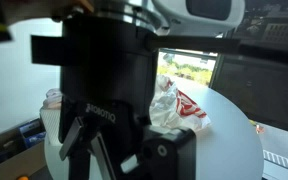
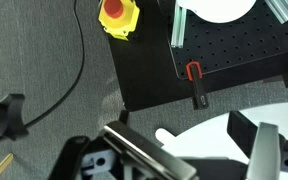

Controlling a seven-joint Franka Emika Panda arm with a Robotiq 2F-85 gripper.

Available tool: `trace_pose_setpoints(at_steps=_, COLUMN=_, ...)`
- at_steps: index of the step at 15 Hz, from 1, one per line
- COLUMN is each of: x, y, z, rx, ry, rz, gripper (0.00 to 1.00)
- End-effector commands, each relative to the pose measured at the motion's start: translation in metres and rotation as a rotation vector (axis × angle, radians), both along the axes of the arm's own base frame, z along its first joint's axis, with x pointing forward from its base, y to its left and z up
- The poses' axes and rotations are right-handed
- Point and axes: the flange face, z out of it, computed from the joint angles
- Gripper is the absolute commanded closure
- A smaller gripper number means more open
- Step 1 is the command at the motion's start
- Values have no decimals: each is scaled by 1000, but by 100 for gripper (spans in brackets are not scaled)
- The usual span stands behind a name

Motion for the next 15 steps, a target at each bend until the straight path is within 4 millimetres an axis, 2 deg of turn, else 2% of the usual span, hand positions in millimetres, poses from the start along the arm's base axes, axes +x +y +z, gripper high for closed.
trace_pose_setpoints(at_steps=1, x=0, y=0, z=1, rx=0, ry=0, rz=0, gripper=0)
trace_pose_setpoints(at_steps=12, x=0, y=0, z=1, rx=0, ry=0, rz=0, gripper=0)
trace_pose_setpoints(at_steps=15, x=27, y=30, z=0, rx=-3, ry=-70, rz=26, gripper=0)
